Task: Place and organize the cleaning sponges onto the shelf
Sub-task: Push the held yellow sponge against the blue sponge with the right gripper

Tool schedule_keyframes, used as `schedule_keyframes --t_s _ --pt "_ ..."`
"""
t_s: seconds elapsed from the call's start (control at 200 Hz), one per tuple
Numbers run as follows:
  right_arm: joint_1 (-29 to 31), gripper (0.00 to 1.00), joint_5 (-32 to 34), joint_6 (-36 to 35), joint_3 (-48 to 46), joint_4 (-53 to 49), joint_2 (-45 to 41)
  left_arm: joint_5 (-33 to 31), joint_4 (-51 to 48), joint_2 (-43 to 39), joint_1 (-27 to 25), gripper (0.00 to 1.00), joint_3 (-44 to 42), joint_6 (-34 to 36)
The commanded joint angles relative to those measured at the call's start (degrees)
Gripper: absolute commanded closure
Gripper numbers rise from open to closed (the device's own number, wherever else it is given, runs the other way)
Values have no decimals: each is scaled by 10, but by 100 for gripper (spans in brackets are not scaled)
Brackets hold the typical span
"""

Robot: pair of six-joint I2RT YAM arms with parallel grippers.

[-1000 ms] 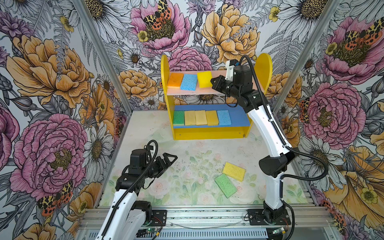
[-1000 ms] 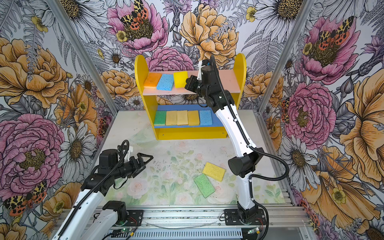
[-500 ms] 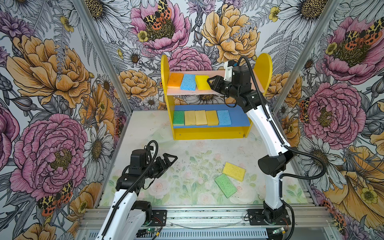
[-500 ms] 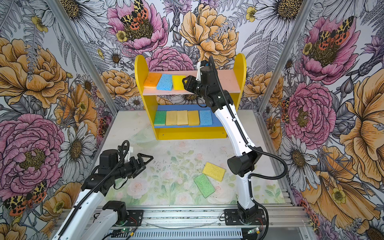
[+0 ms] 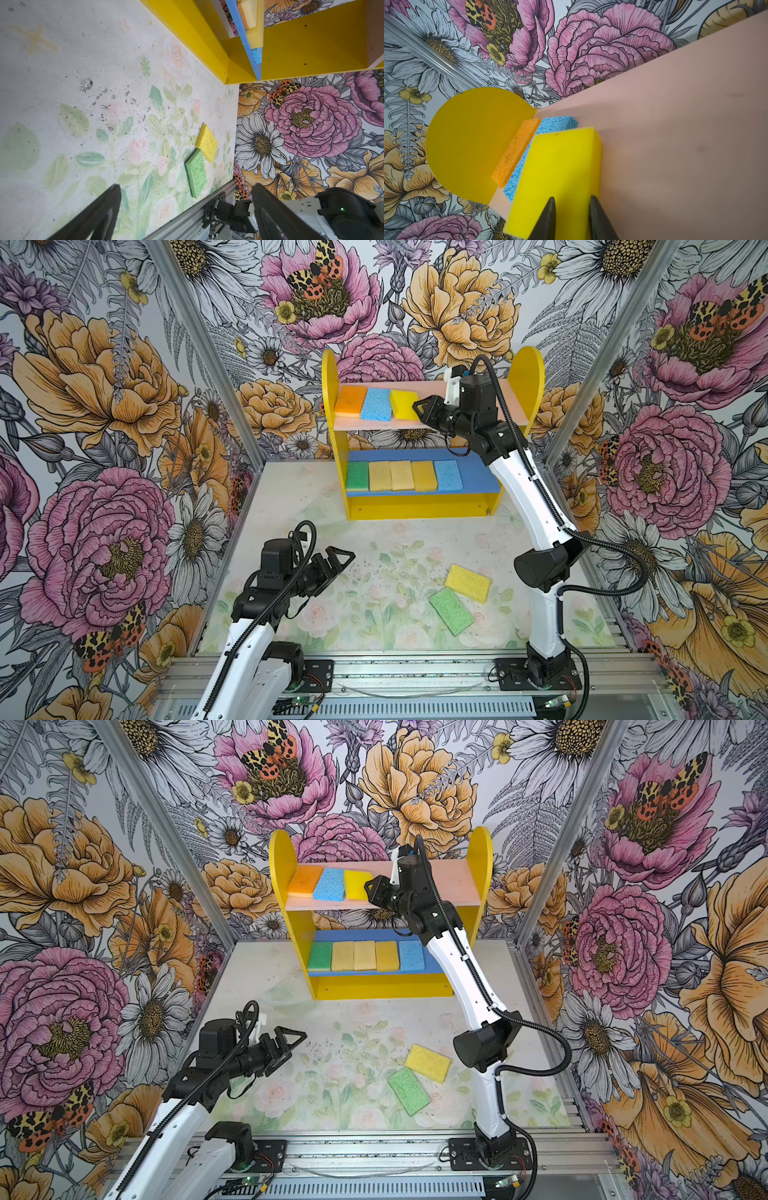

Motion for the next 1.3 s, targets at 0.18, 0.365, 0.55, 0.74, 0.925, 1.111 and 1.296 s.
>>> schedule_keyframes --t_s 0.18,0.365,0.55,0.74,0.925,1.111,1.296 --pt "4 100 34 -10 -14 -2 -21 14 8 -3 9 1 -2 13" --pt "14 100 96 -33 -42 -2 -65 16 8 -4 11 1 -2 13" --pt "15 100 107 -39 -48 -2 -70 18 8 -6 10 1 -2 13" --pt "15 100 103 -35 -48 -3 -60 22 7 -11 10 1 -3 12" --pt "15 76 98 -32 -40 -3 -48 23 7 -4 11 1 -2 13" --pt "22 65 79 -22 -8 -3 -24 23 7 -5 11 1 -2 14" --pt "32 61 77 -14 7 -3 -13 26 9 -7 12 1 -3 14"
